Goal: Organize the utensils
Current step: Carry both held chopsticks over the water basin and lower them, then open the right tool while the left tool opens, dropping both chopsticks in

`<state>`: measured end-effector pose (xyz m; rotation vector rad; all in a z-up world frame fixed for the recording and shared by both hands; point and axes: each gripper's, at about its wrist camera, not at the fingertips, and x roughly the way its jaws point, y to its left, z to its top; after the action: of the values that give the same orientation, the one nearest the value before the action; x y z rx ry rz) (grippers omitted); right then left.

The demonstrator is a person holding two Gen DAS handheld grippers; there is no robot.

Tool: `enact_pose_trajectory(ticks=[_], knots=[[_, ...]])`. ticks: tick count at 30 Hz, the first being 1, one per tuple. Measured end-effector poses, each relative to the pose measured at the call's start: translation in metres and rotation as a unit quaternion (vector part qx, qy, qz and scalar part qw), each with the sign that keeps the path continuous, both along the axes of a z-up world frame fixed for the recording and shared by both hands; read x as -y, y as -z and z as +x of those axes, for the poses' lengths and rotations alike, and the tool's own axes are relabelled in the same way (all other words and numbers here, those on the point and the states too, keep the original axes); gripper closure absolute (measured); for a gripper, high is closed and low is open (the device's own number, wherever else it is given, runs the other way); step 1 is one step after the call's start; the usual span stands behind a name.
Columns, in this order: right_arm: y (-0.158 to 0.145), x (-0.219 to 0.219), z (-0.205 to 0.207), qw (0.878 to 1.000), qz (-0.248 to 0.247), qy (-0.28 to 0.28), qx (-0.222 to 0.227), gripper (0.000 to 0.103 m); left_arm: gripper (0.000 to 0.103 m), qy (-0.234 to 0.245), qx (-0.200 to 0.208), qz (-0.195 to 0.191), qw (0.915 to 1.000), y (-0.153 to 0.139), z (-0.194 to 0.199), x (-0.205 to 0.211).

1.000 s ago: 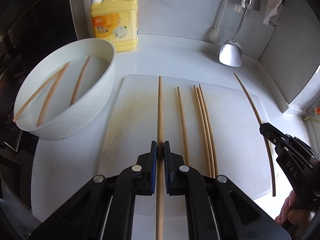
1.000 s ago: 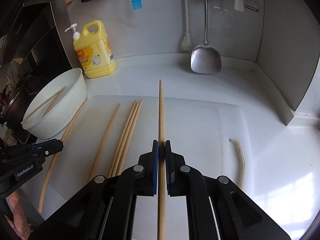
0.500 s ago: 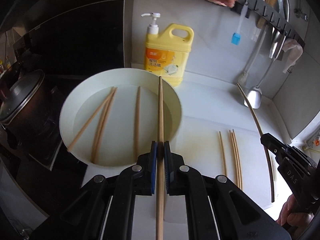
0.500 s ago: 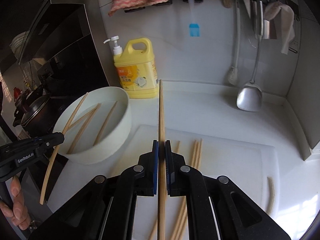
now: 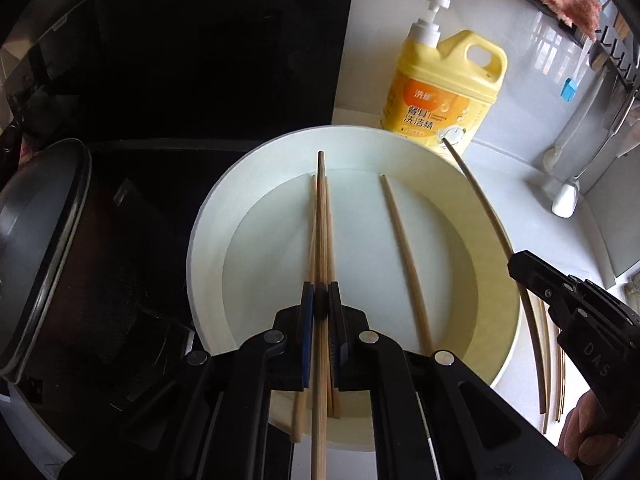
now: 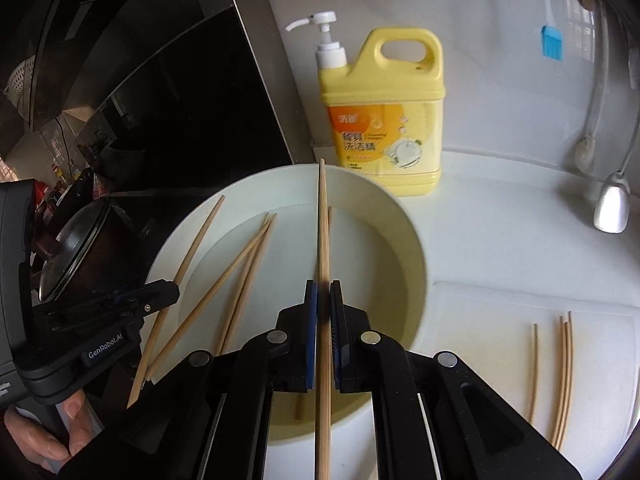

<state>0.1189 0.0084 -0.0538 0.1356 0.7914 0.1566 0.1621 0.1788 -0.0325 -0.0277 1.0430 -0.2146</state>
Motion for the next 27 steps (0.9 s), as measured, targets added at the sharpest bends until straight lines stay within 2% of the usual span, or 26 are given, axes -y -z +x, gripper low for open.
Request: enact_pose_trajectory(ticks=[7,12,13,14,15,16,17,22,27], knots=[[0.017,-0.024,0.027,0.999,0.0,-0.009,-0.032,0.097,0.095,0.008,-0.031,-0.012,0.9994,0.022,0.021,-0.002],[0.019,-0.029,0.041,0.999,-0.004,-0.012,-0.045,0.094,0.092,0.009,-0.036,-0.01,0.9993,0.024,0.029,-0.002],[0.019,-0.029,0.041,0.999,-0.008,-0.014,-0.047,0.085,0.084,0.006,-0.034,-0.009,0.9994,0.022,0.031,-0.003],[0.017,-0.029,0.041,0.999,-0.015,-0.013,-0.044,0.079,0.068,0.001,-0.031,-0.008,0.9995,0.019,0.031,-0.005],[0.015,-0.028,0.04,0.999,-0.021,-0.01,-0.038,0.078,0.057,-0.007,-0.028,-0.006,0.9996,0.017,0.031,-0.008],[0.014,-0.026,0.039,0.999,-0.025,-0.008,-0.036,0.078,0.037,-0.015,-0.024,-0.006,0.9996,0.015,0.031,-0.011],[0.013,-0.023,0.037,0.999,-0.026,-0.006,-0.035,0.077,0.032,-0.024,-0.016,-0.007,0.9996,0.011,0.03,-0.015],[0.01,-0.01,0.028,0.999,-0.028,0.005,-0.032,0.067,0.022,-0.039,-0.017,0.004,0.9991,0.007,0.026,-0.025],[0.01,-0.003,0.02,0.999,-0.025,0.017,-0.034,0.064,0.021,-0.048,-0.029,0.001,0.9984,0.008,0.021,-0.031]])
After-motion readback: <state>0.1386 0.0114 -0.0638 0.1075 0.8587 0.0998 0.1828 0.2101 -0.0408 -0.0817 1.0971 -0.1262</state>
